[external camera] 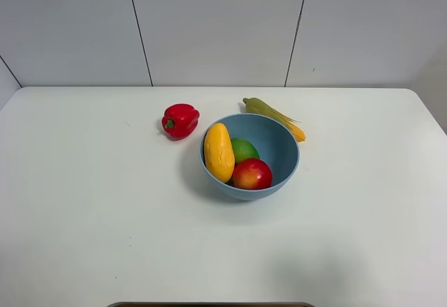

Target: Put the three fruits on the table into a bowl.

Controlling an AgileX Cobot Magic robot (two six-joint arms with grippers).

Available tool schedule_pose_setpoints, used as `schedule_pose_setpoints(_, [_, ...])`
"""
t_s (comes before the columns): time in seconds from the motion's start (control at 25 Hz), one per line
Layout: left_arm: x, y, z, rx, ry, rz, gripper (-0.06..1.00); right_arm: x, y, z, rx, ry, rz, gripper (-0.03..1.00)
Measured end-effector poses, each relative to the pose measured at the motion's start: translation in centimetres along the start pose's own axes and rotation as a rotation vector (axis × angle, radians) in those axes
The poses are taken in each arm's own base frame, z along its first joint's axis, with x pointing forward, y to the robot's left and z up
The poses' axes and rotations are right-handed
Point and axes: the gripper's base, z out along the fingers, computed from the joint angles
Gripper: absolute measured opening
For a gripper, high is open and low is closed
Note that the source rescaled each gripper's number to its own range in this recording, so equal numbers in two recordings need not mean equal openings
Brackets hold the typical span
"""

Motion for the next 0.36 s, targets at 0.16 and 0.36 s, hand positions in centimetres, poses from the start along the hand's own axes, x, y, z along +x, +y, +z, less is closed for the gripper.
schedule_pose_setpoints(0.16, [0.0,0.0,0.0,0.0,0.0,0.0,0.98,0.0,0.0,0.0,0.0,0.0,0.0,0.84])
schedule_pose_setpoints(0.36, [0.0,0.0,0.0,0.0,0.0,0.0,0.98,0.0,0.0,0.0,0.0,0.0,0.0,0.84])
